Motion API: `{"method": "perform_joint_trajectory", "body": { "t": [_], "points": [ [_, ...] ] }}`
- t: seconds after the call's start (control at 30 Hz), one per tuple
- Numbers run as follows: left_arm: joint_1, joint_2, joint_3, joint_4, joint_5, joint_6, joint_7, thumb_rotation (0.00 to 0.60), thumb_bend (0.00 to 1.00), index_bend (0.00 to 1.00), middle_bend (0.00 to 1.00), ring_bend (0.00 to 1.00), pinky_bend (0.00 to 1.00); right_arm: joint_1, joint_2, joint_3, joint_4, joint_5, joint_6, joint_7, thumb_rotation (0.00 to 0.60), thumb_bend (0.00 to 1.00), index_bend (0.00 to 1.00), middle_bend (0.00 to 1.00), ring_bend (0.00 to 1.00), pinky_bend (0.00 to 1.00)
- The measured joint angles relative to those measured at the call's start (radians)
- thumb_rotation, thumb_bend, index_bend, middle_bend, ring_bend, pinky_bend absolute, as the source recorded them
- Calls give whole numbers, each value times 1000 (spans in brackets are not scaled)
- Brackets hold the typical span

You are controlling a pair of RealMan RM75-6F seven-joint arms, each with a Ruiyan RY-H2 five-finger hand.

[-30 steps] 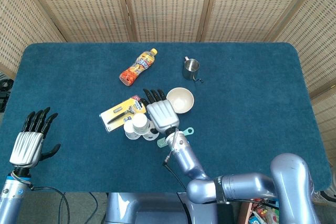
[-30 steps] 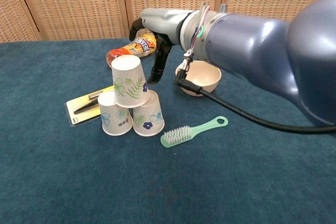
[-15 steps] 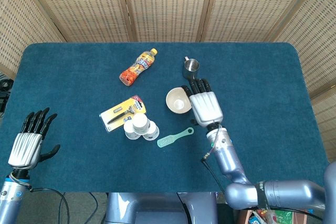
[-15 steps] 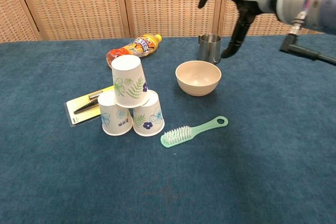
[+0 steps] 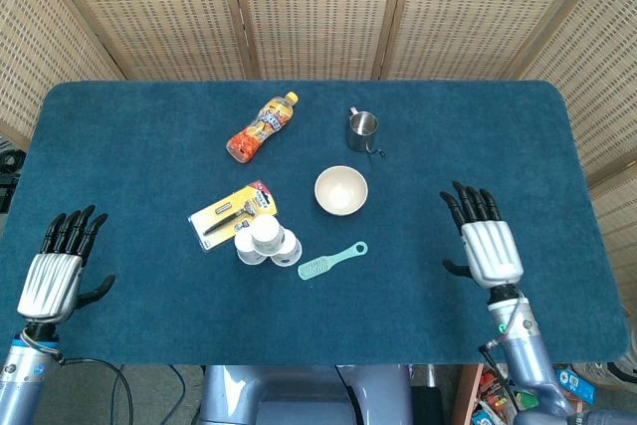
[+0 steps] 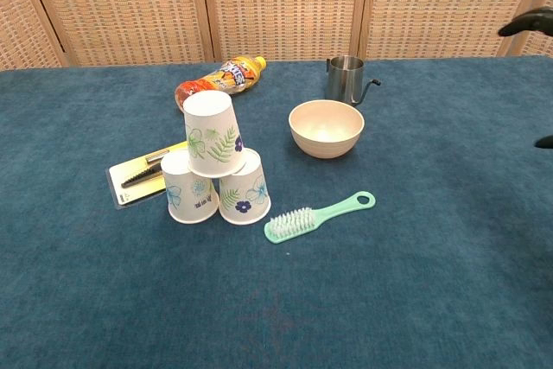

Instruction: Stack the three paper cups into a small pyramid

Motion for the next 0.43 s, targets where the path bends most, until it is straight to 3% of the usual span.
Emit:
{"method": "perform_joint_trajectory", "body": {
  "t": [0.23, 0.43],
  "points": [
    [2, -7, 0, 2, 0, 1, 16, 600, 266, 13, 0, 0, 0, -125, -20, -63, 156, -65, 33, 101, 600, 96, 56, 0, 0, 0],
    [6, -15, 3, 0, 5, 9, 32, 600, 266, 13, 0, 0, 0, -210, -58, -75, 274, -131, 49, 220, 600, 96, 56, 0, 0, 0]
  ]
}}
